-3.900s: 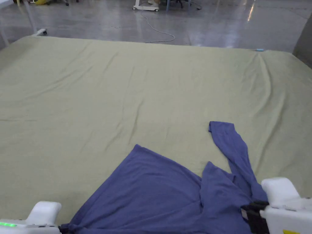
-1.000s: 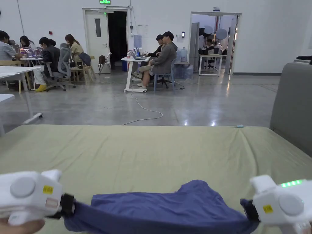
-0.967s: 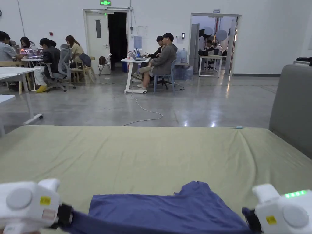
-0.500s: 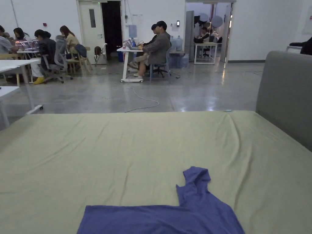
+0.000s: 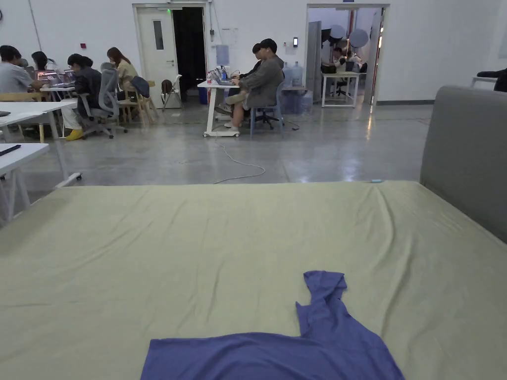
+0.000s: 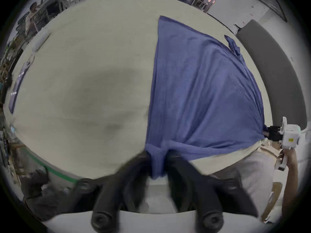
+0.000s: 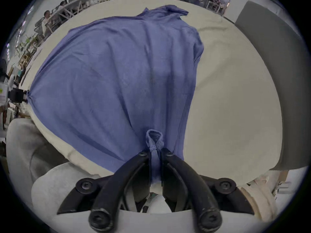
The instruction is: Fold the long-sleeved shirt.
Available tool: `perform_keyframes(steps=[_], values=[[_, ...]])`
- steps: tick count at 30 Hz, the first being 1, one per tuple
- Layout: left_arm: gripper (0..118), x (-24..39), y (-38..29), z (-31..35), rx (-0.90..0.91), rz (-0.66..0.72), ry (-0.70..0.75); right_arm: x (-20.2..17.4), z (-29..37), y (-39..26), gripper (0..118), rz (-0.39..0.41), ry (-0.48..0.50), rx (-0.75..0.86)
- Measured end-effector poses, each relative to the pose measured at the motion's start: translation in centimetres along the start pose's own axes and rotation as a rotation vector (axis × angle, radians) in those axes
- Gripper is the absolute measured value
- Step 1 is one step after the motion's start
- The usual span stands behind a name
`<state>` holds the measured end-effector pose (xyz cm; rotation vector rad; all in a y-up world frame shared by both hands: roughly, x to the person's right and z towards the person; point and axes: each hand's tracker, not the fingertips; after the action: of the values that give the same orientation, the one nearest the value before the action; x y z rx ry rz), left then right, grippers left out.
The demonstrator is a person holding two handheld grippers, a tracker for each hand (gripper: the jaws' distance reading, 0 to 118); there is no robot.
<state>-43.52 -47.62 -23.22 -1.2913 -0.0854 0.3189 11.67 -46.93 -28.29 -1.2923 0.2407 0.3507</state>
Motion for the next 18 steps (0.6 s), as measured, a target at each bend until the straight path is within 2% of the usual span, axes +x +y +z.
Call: perform_keyframes(steps=[1,2,4,5,6,8,9,10,11,12,13,14,16,18], values=[[91,0.6,0.4,1.6,0.036,-0.021,0.032,0.4,1.3,0.6,92,0.016,-0.019,0.009],[110,1.4,0.8,3.0,0.087,-0.055,0.066,0.5,3.0,1.0,103,0.05,-0.063,0.041],[115,3.2,0.7,7.3,0.293,-0.172,0.132,0.2,7.7,1.4,103,0.112,-0.205,0.19],[115,3.9,0.4,8.9,0.372,-0.203,0.131,0.0,9.5,1.6,103,0.119,-0.23,0.259],[115,4.4,0.1,9.9,0.415,-0.217,0.105,-0.1,11.3,1.8,103,0.114,-0.223,0.322],[115,5.2,-0.6,10.0,0.423,-0.207,0.024,-0.4,13.1,1.8,103,0.053,-0.162,0.397],[114,5.3,-0.9,9.3,0.343,-0.19,-0.035,-0.6,13.4,1.8,103,0.001,-0.125,0.416],[111,5.6,-1.3,8.2,0.23,-0.185,-0.052,-0.8,13.2,1.5,102,-0.043,-0.05,0.406],[88,6.0,-1.4,7.1,0.152,-0.162,-0.013,-1.0,12.7,1.2,80,-0.069,0.029,0.413],[25,6.5,-1.6,6.0,0.142,-0.183,0.065,-1.1,11.9,1.3,35,-0.101,0.115,0.391],[0,6.5,-1.5,5.4,0.191,-0.223,0.133,-1.6,10.7,1.5,0,-0.127,0.149,0.345],[0,6.5,-0.9,4.9,0.197,-0.215,0.065,-2.4,10.0,1.6,0,-0.109,0.084,0.34],[0,6.0,2.0,4.5,0.161,-0.154,-0.032,-3.4,8.9,2.2,0,-0.034,0.051,0.335],[1,5.8,5.9,3.8,0.231,-0.123,-0.068,-4.1,8.1,3.1,0,-0.019,0.034,0.344]])
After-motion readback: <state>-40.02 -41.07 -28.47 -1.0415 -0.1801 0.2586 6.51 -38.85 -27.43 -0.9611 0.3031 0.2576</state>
